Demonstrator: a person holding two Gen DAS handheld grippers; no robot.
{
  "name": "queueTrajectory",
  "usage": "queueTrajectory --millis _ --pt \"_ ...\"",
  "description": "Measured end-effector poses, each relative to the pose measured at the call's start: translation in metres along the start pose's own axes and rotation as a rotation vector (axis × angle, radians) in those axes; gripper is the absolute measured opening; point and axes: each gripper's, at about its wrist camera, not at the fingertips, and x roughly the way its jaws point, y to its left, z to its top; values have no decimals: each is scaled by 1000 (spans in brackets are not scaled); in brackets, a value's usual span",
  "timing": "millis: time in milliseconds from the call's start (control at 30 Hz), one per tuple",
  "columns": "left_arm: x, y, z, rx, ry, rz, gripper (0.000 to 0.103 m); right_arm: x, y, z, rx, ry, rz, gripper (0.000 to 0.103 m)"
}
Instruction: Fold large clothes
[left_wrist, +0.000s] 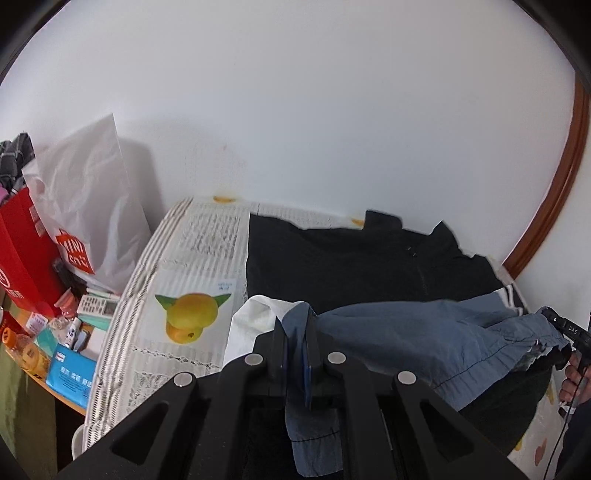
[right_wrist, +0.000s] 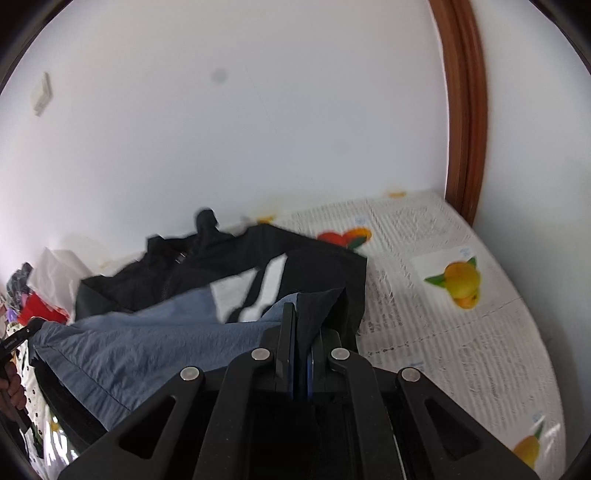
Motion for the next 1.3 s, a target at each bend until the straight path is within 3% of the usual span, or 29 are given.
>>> queueTrajectory --millis 133,300,367,433,500,600,767,933,1033,1200,1267,1300 --pt "20 5 -6 -11 47 11 9 26 -1 -9 -12 45 -31 5" --pt "18 2 -7 3 66 3 12 20 1 -11 -34 50 -44 11" --pt "10 0 -7 14 61 11 18 4 4 -13 -56 51 -25 22" --pt "-3 -1 -8 22 46 12 31 -16 7 -17 -74 29 -24 48" --pt "-19 0 -10 23 24 -12 40 -39 8 -25 -94 -13 -31 57" --pt "-44 4 -17 31 1 -43 53 -67 1 -42 -109 -23 -43 58" --pt "-71 22 -44 28 15 -92 64 -79 -26 -78 -37 18 -42 63" --pt "-60 35 -70 28 74 -88 66 -66 -38 -101 17 73 15 65" --pt "-40 44 -80 -8 130 -122 66 -50 -36 -103 4 80 15 71" --pt "-8 53 -90 -52 199 -191 63 -28 -35 -96 53 86 92 72" --pt "-3 53 -92 -63 212 -217 51 -18 -32 -95 59 122 127 70" --pt "-1 52 -93 -69 220 -230 37 -14 -29 -97 53 135 152 58"
